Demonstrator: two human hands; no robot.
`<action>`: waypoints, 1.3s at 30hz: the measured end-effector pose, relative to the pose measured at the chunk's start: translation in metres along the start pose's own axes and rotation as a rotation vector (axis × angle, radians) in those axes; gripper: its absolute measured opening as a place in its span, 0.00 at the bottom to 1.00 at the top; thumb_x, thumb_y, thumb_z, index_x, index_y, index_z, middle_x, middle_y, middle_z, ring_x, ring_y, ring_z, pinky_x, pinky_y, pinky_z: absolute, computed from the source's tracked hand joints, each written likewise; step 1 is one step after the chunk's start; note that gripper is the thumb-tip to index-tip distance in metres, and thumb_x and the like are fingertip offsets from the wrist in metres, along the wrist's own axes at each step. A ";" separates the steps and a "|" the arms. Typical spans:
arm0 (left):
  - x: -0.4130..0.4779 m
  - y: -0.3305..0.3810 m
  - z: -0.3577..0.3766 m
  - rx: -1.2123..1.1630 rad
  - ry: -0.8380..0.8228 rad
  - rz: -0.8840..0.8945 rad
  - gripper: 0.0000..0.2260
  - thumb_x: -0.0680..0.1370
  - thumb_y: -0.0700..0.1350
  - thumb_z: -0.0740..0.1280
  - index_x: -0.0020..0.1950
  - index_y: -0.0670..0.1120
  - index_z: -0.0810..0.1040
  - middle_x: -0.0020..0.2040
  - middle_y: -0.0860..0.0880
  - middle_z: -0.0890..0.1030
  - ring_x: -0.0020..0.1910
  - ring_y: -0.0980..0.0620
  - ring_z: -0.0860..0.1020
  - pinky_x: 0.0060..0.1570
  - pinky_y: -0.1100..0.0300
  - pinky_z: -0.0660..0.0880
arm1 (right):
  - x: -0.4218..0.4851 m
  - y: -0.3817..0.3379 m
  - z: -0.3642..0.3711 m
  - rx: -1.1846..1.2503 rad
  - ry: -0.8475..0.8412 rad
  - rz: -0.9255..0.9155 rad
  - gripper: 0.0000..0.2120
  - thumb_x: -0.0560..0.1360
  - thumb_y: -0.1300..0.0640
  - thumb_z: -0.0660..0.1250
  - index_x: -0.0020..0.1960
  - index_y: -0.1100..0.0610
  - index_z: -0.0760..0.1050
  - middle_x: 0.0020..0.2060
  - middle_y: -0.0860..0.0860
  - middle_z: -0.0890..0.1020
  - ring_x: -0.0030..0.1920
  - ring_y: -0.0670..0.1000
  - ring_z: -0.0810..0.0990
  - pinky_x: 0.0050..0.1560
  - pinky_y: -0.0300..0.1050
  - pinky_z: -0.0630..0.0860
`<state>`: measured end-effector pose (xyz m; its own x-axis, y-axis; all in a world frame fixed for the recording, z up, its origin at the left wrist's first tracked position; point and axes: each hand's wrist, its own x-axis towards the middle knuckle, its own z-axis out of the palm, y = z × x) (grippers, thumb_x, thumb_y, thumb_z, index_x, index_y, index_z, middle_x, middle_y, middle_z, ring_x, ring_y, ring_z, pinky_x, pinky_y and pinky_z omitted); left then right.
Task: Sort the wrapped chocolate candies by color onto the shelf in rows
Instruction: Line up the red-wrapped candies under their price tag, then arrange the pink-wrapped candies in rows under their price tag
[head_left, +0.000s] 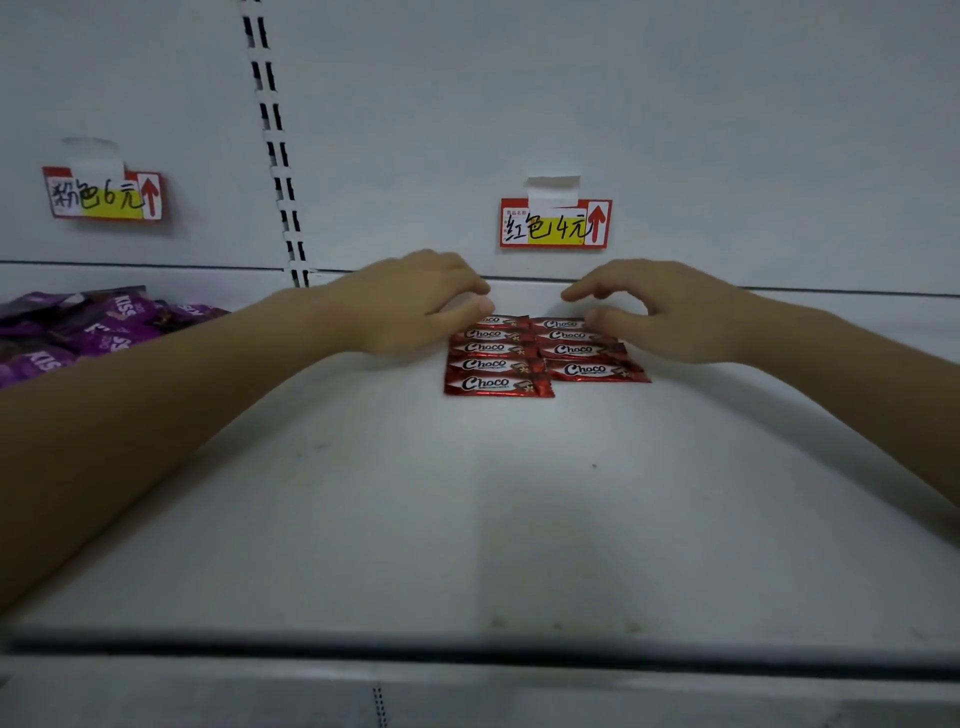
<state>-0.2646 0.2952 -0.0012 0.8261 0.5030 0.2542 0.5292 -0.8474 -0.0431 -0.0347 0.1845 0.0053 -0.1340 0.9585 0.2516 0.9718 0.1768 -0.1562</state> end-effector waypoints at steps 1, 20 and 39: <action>0.002 -0.003 -0.002 0.080 0.029 -0.004 0.24 0.81 0.59 0.49 0.69 0.47 0.70 0.67 0.47 0.72 0.65 0.48 0.70 0.63 0.50 0.68 | 0.001 0.000 0.002 -0.016 0.017 -0.014 0.17 0.80 0.51 0.58 0.68 0.50 0.69 0.65 0.49 0.73 0.64 0.47 0.70 0.62 0.42 0.63; -0.195 0.098 -0.032 0.367 0.510 -0.624 0.19 0.81 0.50 0.56 0.69 0.43 0.71 0.66 0.41 0.74 0.62 0.40 0.71 0.56 0.46 0.70 | -0.054 -0.093 -0.040 -0.035 0.417 -0.335 0.26 0.81 0.46 0.54 0.75 0.54 0.58 0.71 0.58 0.66 0.70 0.61 0.64 0.68 0.56 0.61; -0.511 0.275 0.069 0.310 0.224 -1.439 0.15 0.78 0.53 0.62 0.63 0.50 0.74 0.59 0.48 0.78 0.57 0.45 0.76 0.48 0.52 0.72 | -0.222 -0.251 0.250 0.251 -0.028 -0.767 0.24 0.76 0.45 0.52 0.62 0.56 0.77 0.59 0.54 0.80 0.60 0.57 0.75 0.63 0.53 0.67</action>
<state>-0.5283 -0.1832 -0.2098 -0.4591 0.7960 0.3945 0.8880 0.4246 0.1767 -0.2978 -0.0168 -0.2500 -0.7541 0.5545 0.3519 0.5350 0.8295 -0.1606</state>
